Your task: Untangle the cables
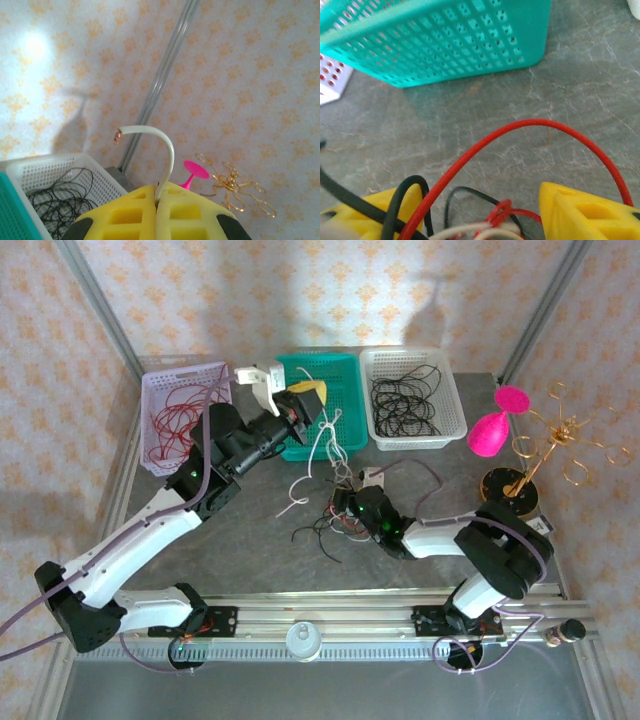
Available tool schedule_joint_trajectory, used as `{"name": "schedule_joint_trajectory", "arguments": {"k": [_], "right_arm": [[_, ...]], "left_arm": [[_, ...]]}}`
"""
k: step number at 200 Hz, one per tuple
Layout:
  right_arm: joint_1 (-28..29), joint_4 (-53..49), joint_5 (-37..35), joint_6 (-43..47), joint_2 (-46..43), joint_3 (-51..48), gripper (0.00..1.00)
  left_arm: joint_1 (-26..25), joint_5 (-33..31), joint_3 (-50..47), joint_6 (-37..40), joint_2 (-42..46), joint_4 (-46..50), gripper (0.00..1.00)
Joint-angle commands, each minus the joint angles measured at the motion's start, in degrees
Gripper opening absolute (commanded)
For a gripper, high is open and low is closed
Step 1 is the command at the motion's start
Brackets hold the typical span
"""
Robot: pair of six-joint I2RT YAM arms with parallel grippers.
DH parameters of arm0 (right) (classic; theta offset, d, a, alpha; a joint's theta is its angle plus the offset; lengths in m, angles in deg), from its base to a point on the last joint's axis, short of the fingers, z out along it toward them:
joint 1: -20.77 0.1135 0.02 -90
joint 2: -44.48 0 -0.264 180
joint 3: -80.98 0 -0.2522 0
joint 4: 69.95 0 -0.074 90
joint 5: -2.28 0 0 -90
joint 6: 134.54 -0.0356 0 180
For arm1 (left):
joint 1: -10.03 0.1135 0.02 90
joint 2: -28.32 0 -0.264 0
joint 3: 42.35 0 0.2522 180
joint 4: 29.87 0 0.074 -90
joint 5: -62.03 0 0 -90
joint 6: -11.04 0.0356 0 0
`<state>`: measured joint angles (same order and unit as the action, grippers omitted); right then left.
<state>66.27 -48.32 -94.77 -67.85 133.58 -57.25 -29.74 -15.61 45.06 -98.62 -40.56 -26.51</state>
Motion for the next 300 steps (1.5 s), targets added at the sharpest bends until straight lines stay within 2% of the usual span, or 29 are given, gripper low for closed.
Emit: {"name": "schedule_joint_trajectory", "arguments": {"k": [1, 36, 45, 61, 72, 100, 126, 163, 185, 228, 261, 300], "right_arm": [[0.21, -3.00, -0.61, 1.69, -0.17, -0.76, 0.61], [0.21, -9.36, 1.69, 5.40, -11.77, -2.04, 0.65], [0.21, -11.22, 4.31, 7.57, -16.31, -2.39, 0.67], [0.21, -15.51, 9.97, 12.08, -24.45, -2.30, 0.78], [0.20, -19.56, 13.27, 15.02, -28.55, -1.01, 0.80], [0.16, -30.35, 21.98, 21.98, -33.61, 5.77, 0.81], [0.13, -30.22, 25.11, 23.89, -36.07, 11.42, 0.80], [-0.53, -27.56, 24.40, 28.47, -32.42, 20.66, 0.78], [-2.12, -24.63, 28.13, 29.79, -28.44, 23.61, 0.76], [-5.41, -12.71, 36.80, 30.04, -21.70, 21.25, 0.62], [-5.35, -9.34, 36.99, 29.32, -12.97, 20.06, 0.44], [-5.42, -1.49, 36.85, 24.21, -6.80, 11.03, 0.34]], "left_arm": [[-0.49, -2.79, 5.05, 3.65, -0.66, 2.96, 0.00], [-0.48, -4.10, 5.13, 3.95, -1.08, 5.31, 0.00], [-0.46, -3.78, 4.65, 4.02, -1.06, 5.99, 0.00], [-0.48, -3.00, 3.58, 4.35, -1.02, 6.82, 0.00], [-0.49, -3.12, 2.75, 4.52, -0.96, 7.12, 0.00], [-0.48, -1.84, 0.10, 4.73, -1.07, 7.21, 0.00], [-0.42, 1.88, -1.12, 4.81, -2.03, 8.17, 0.00], [-0.56, 5.95, -3.76, 3.63, -2.24, 7.46, 0.00], [-0.57, 7.17, -4.78, 2.80, -1.98, 6.95, 0.00], [-0.53, 9.89, -5.36, 1.65, -1.85, 5.84, 0.00], [-0.65, 10.27, -4.69, 1.75, -1.45, 5.66, 0.00], [-0.73, 11.37, -1.27, 2.71, -0.32, 6.28, 0.00]]}}
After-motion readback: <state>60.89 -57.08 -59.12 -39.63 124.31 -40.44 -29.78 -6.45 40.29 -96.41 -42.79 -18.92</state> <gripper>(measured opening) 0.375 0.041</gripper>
